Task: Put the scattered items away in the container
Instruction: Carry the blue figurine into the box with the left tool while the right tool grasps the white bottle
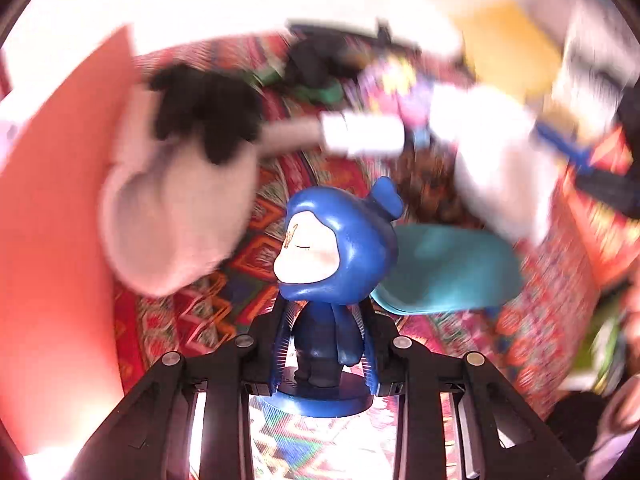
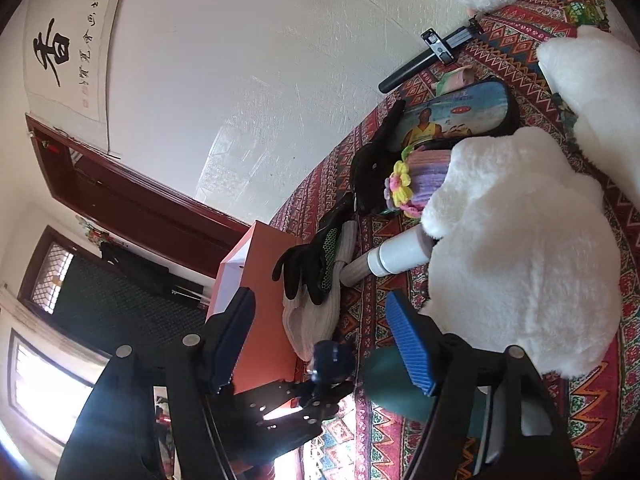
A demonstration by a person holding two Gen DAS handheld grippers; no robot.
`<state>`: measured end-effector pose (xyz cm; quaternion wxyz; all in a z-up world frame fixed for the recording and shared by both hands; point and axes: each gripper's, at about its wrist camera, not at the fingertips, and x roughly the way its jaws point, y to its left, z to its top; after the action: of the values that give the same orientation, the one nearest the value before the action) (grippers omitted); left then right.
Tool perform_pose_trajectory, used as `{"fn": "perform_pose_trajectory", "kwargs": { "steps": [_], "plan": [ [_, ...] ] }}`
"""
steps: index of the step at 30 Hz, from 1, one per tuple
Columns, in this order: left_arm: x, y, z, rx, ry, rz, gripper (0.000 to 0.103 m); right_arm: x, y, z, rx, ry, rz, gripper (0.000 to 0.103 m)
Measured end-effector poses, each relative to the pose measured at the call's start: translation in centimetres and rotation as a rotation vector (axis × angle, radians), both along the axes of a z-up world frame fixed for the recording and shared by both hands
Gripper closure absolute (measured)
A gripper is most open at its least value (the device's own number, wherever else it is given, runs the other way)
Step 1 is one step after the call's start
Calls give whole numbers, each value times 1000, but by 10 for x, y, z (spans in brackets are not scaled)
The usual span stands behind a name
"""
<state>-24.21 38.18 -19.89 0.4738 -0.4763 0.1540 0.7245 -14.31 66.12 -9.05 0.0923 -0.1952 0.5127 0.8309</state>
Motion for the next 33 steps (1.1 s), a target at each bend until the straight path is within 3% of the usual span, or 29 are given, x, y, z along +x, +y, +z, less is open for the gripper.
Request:
{"fn": "perform_pose_trajectory", "kwargs": {
  "steps": [2, 7, 12, 15, 19, 24, 27, 33],
  "plan": [
    [-19, 4, 30, 76, -4, 38, 76, -5, -3, -2, -3, -2, 10, 39],
    [-62, -42, 102, 321, -28, 120, 76, -21, -15, -11, 0, -41, 44, 40],
    [-115, -64, 141, 519, -25, 217, 76, -41, -22, -23, 39, -131, 40, 39],
    [-139, -90, 140, 548, -26, 296, 76, -61, -19, -23, 134, -233, 17, 17],
    [-172, -106, 126, 539, -40, 390, 76, -94, -12, -21, 248, -361, -24, 14],
    [-187, -125, 116, 546, -37, 424, 76, -157, -16, -27, 415, -562, 38, 13],
    [-193, -133, 112, 516, -9, 456, 76, -179, -12, -46, 439, -695, 53, 13],
    [-203, -151, 105, 519, -14, 490, 76, -191, -3, -67, 520, -842, 46, 11]
  ]
}}
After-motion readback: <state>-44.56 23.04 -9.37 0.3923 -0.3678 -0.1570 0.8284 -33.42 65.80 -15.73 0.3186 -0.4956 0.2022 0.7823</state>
